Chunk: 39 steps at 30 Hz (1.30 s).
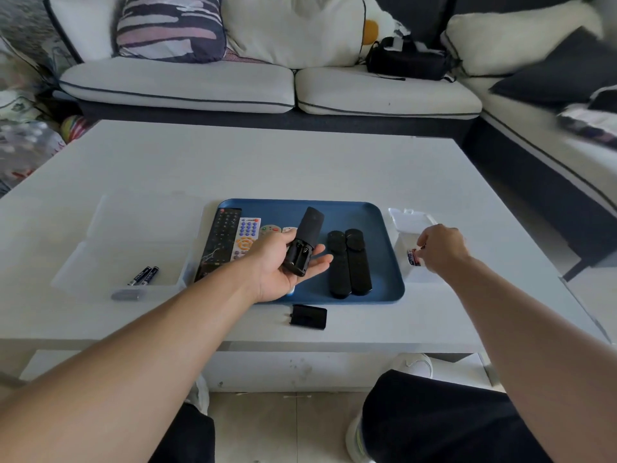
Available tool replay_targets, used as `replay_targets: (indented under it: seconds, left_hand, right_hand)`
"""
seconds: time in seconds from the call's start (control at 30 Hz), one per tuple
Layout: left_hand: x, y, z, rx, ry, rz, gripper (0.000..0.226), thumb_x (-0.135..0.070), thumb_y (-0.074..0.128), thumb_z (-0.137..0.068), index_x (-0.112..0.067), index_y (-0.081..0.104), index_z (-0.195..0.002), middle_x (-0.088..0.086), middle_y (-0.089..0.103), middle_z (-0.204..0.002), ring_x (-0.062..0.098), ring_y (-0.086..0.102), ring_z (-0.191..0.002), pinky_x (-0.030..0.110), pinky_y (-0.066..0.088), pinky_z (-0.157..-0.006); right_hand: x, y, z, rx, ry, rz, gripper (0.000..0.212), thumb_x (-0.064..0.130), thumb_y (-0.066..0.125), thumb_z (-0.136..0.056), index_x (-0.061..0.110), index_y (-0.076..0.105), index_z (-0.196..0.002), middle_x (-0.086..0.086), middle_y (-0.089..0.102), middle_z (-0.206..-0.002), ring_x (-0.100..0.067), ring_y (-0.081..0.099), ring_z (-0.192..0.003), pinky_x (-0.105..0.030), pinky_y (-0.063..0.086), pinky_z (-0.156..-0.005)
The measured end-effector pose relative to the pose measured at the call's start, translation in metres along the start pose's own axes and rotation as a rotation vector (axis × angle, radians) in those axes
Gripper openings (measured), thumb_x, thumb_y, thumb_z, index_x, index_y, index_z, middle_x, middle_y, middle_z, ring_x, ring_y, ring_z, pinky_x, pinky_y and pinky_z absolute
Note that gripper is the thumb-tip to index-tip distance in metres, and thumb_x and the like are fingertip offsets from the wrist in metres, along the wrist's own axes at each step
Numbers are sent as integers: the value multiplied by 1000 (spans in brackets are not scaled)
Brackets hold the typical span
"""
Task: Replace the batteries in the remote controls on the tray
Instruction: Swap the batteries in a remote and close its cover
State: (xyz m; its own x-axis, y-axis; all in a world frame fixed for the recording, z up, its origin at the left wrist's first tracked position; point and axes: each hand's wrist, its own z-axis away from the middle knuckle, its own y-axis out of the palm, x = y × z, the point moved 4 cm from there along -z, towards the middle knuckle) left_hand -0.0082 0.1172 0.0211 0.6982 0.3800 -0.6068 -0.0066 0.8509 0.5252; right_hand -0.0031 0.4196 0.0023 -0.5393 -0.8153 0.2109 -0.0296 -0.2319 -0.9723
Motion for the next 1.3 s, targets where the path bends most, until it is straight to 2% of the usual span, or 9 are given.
replay_targets:
  seconds: [0.43,0.53,0.67,0.73,0.83,0.93,1.1,1.2,1.3]
  left_hand:
    - [-9,-10,-2,-20,10,-50,22,-22,45,-107,-4,56,-99,31,68,-111,47,66,-111,55,53,-97]
    - [-9,-13,-3,-21,22,-111,20,-19,42,-108,-9,53,-96,31,68,-116,45,65,-113,54,51,-100]
    - [-4,-16,-8,-26,-6,-175,25,-23,38,-109,-5,56,-111,21,74,-106,36,69,-104,48,55,-90]
    - [-4,-17,-8,-32,-16,-163,27,-22,40,-109,-3,58,-112,20,74,-98,34,70,-97,49,56,-87]
    - [-4,-16,-6,-43,-24,-186,32,-23,38,-109,1,59,-114,19,74,-85,31,73,-78,42,61,-74]
    - [-4,-13,-3,-31,-25,-178,28,-20,37,-110,-1,57,-106,16,74,-73,26,73,-61,38,62,-62]
    - [-3,-10,-4,18,-35,-194,25,-17,37,-110,-1,55,-115,13,74,-78,29,72,-78,46,58,-69]
    - [-1,-12,-4,5,-44,-227,31,-13,35,-109,0,52,-131,14,73,-95,32,76,-79,45,62,-62]
    - [-1,-15,-6,-10,-54,-226,27,-12,37,-108,-1,57,-124,19,69,-118,41,70,-97,50,60,-80]
  right_hand:
    - [18,-16,9,-71,1,91,29,1,59,-84,13,72,-108,-12,68,-102,-33,64,-88,-33,53,-74]
    - [54,-35,28,-146,-159,17,21,23,61,-89,34,71,-103,0,72,-105,-26,63,-86,-30,47,-75]
    - [114,-33,89,88,-557,-308,11,43,66,-89,40,74,-96,21,69,-87,-1,62,-80,-28,53,-79]
    - [134,-28,120,137,-723,-282,17,48,71,-86,40,75,-101,22,65,-83,-1,60,-76,-26,51,-76]
    - [148,-22,139,45,-818,-108,33,59,70,-83,40,74,-109,19,62,-94,-7,58,-79,-30,49,-74]
    - [153,-20,142,-2,-830,-58,25,47,69,-90,35,76,-110,13,66,-109,-16,65,-90,-35,52,-77]
    - [155,-14,144,-18,-816,-46,22,27,67,-95,24,75,-114,3,69,-109,-23,66,-93,-36,53,-82]
    - [153,-14,138,-33,-776,-42,19,23,65,-96,20,76,-111,-1,69,-106,-25,66,-91,-37,52,-83]
    - [149,-8,128,-19,-717,-32,17,26,65,-95,21,76,-107,0,68,-103,-24,65,-89,-35,51,-82]
